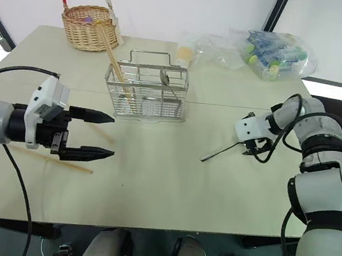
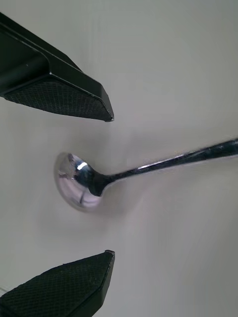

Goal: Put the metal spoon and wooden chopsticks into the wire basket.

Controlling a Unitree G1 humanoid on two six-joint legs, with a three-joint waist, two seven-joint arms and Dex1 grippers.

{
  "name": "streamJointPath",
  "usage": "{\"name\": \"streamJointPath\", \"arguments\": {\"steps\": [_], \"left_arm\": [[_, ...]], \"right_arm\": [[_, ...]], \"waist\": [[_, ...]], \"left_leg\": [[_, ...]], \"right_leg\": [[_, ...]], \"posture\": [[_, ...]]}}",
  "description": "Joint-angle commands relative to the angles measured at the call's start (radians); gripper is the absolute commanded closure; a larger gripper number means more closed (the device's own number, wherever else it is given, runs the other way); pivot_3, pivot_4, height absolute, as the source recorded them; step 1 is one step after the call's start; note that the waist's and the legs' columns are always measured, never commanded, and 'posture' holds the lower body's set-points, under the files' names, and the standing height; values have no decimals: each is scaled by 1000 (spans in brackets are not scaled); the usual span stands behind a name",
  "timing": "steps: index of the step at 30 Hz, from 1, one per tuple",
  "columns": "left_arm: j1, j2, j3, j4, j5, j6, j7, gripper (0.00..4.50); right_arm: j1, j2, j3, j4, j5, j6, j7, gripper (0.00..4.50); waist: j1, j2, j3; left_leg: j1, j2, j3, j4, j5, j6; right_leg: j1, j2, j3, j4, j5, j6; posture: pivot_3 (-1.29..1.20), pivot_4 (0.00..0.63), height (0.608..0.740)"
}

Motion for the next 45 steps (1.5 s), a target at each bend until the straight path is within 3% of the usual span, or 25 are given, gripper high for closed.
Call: {"name": "streamJointPath", "arguments": {"steps": [1,5,8,14,15,22,24,26,28,32,35,38,43,45], "left_arm": [[1,1,37,-33,-26,5,28,9],[-10,5,50,-38,-52,16,53,9],[-20,11,54,-37,-63,20,65,0],[-67,11,48,-22,-79,26,89,0],[-72,11,45,-19,-80,25,91,0],[-104,8,20,14,-57,5,83,0],[-111,8,15,26,-46,-5,78,0],[-117,9,15,38,-35,-13,72,0],[-125,9,17,52,-27,-20,69,0],[-149,14,19,88,-8,-37,58,0],[-175,16,19,119,5,-46,44,0],[-210,12,8,159,22,-60,31,0],[-256,-18,-8,206,49,-78,37,0],[-267,-26,-12,212,56,-79,35,0]], "right_arm": [[-41,15,12,29,-41,2,-66,195],[-37,26,38,49,-89,-6,-100,195],[-35,28,45,59,-109,-7,-120,1028],[-24,22,26,72,-93,-12,-80,4084],[-22,21,23,72,-91,-14,-76,4434],[2,23,-35,53,-20,-50,-12,4434],[15,38,-95,27,64,-57,47,4434],[42,58,-175,-57,219,-23,203,4434],[102,57,-226,-237,391,87,325,4434],[303,-29,-279,-847,740,535,366,4434],[345,-43,-361,-1146,932,919,267,4434],[273,37,-446,-1245,1050,1172,38,4434],[146,213,-501,-1150,970,1245,-312,4434],[115,258,-496,-1079,911,1193,-392,4434]], "waist": [[0,0,0],[2,0,0],[2,0,0],[0,0,0],[0,0,-1],[1,0,-1],[0,-1,-1],[-2,-3,-2],[-3,-5,-3],[4,-3,-2],[8,-1,-1],[6,-1,0],[6,-2,-1],[8,-2,-1]], "left_leg": [[0,0,0,0,0,-1],[0,0,0,0,2,-3],[0,0,-1,0,2,-4],[-1,0,1,1,2,-4],[-1,0,1,1,3,-4],[-2,0,0,7,3,-4],[-2,0,-1,9,3,-4],[-2,0,-2,11,3,-4],[-2,0,-4,11,3,-4],[-2,1,-8,11,3,-4],[-1,1,-9,10,2,-4],[-1,1,-9,8,0,-1],[0,0,-9,-1,-4,7],[0,0,-8,-5,1,-1]], "right_leg": [[0,0,0,0,0,0],[0,0,0,1,1,-1],[0,2,0,13,2,-4],[0,2,0,13,1,-4],[0,2,0,13,2,-4],[1,3,0,16,2,-4],[1,3,0,17,2,-4],[1,2,0,18,2,-4],[2,2,0,18,2,-3],[1,3,0,18,2,-3],[0,4,0,15,2,-4],[2,3,0,12,1,-6],[1,0,-1,10,1,-6],[1,3,-1,12,3,-3]], "posture": [[0,150,620],[0,150,620],[0,150,620],[0,150,620],[0,150,620],[0,150,620],[0,150,620],[0,150,620],[0,150,620],[0,150,620],[0,150,620],[0,150,620],[0,150,620],[0,150,620]]}}
